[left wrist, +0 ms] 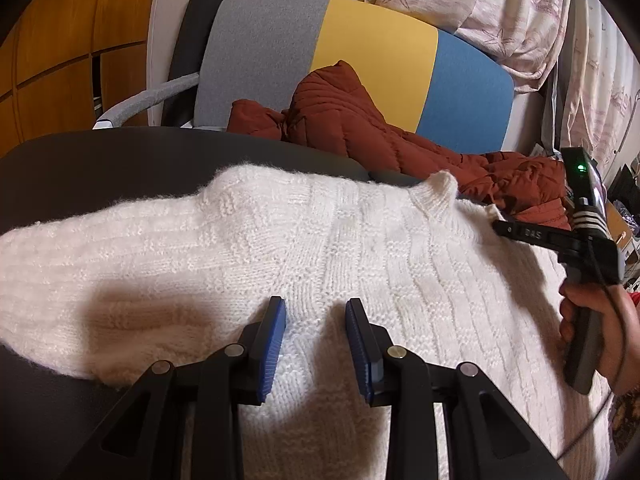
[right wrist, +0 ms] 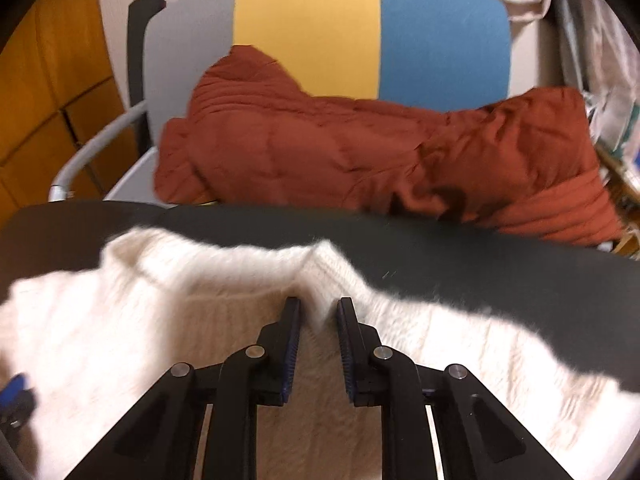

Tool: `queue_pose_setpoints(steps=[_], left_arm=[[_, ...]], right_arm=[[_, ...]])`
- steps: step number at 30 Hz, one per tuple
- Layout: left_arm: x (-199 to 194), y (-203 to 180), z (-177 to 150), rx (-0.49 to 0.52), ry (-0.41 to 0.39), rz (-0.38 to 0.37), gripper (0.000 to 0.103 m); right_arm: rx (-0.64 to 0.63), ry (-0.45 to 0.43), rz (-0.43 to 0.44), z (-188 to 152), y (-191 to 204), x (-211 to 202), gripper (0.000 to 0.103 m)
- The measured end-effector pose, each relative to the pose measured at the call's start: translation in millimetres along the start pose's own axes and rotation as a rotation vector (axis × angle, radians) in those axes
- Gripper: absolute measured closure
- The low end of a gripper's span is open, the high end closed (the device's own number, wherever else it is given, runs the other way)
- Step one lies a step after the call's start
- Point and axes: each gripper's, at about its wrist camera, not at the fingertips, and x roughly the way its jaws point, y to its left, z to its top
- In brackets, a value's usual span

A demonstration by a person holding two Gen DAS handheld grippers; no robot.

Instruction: Fold clothes

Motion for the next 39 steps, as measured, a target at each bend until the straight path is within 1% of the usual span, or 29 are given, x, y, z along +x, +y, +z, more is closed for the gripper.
queue_pose_setpoints(steps=[1, 3, 5, 8, 9, 12, 14, 16, 17, 18, 20, 21, 22, 25, 28, 31, 34, 35, 37, 39], left_arm=[[-0.1, 0.0, -0.2, 0.0, 0.0, 0.0, 0.072], [0.3, 0.3, -0.4, 0.0, -0.001, 0.0, 0.072], [0.2, 0.3, -1.0, 0.0, -0.001, 0.001, 0.072], [0.3, 0.3, -1.5, 0.0, -0.002, 0.002, 0.072], [0.5, 0.2, -1.5, 0.001, -0.001, 0.003, 0.072], [0.5, -1.8, -0.4, 0.009, 0.006, 0.013, 0.072], [0.3, -4.1, 0.8, 0.017, 0.014, 0.024, 0.072], [0.2, -8.4, 3.0, 0.035, 0.026, 0.045, 0.072], [0.2, -13.3, 5.8, 0.056, 0.033, 0.055, 0.072], [0.1, -18.5, 9.0, 0.076, 0.039, 0.058, 0.072], [1.0, -25.2, 17.4, 0.088, 0.042, 0.021, 0.072], [4.0, -28.4, 22.8, 0.094, 0.045, 0.015, 0.072], [9.3, -31.1, 27.9, 0.105, 0.05, 0.029, 0.072], [33.8, -30.7, 39.5, 0.121, 0.083, 0.097, 0.072], [38.9, -27.2, 44.2, 0.099, 0.075, 0.095, 0.07], [37.4, -28.0, 43.1, 0.103, 0.068, 0.094, 0.069], [19.1, -14.1, 50.0, 0.051, 0.014, 0.058, 0.069], [8.9, -2.7, 52.4, 0.021, -0.015, 0.054, 0.069], [-6.7, 26.1, 56.0, -0.043, -0.038, 0.055, 0.069], [-23.7, 67.8, 56.9, -0.12, -0.039, 0.08, 0.069]], right_arm=[[0.005, -0.009, -0.017, 1.8, -2.0, 2.3, 0.085], [0.026, -0.016, -0.006, 2.4, -7.8, 1.0, 0.085], [0.039, -0.013, 0.017, 3.7, -14.0, -1.2, 0.084], [0.069, -0.012, 0.078, 0.2, -19.7, -18.0, 0.078], [0.079, -0.023, 0.104, -4.5, -20.3, -28.1, 0.075], [0.077, -0.022, 0.155, -23.3, -13.7, -54.1, 0.073], [0.056, 0.01, 0.172, -41.7, -3.5, -67.9, 0.07], [0.014, 0.008, 0.16, -61.3, 7.5, -81.5, 0.069], [-0.003, 0.003, 0.154, -68.4, 12.1, -84.7, 0.064], [-0.02, 0.0, 0.142, -76.0, 16.1, -86.9, 0.056], [-0.034, 0.003, 0.12, -90.0, 18.3, -83.4, 0.051], [-0.041, 0.004, 0.109, -96.9, 19.4, -81.5, 0.051], [-0.038, -0.002, 0.109, -97.6, 18.2, -81.7, 0.051], [-0.037, -0.015, 0.1, -98.5, 18.0, -79.9, 0.05], [-0.033, -0.024, 0.099, -99.2, 17.2, -79.4, 0.049], [-0.019, -0.027, 0.109, -99.1, 15.0, -78.1, 0.047], [-0.015, -0.028, 0.112, -98.8, 14.3, -78.5, 0.047], [-0.015, -0.027, 0.113, -98.7, 14.2, -78.2, 0.046], [-0.014, -0.027, 0.114, -98.6, 14.0, -77.8, 0.046], [-0.015, -0.027, 0.114, -98.7, 14.0, -77.5, 0.046]])
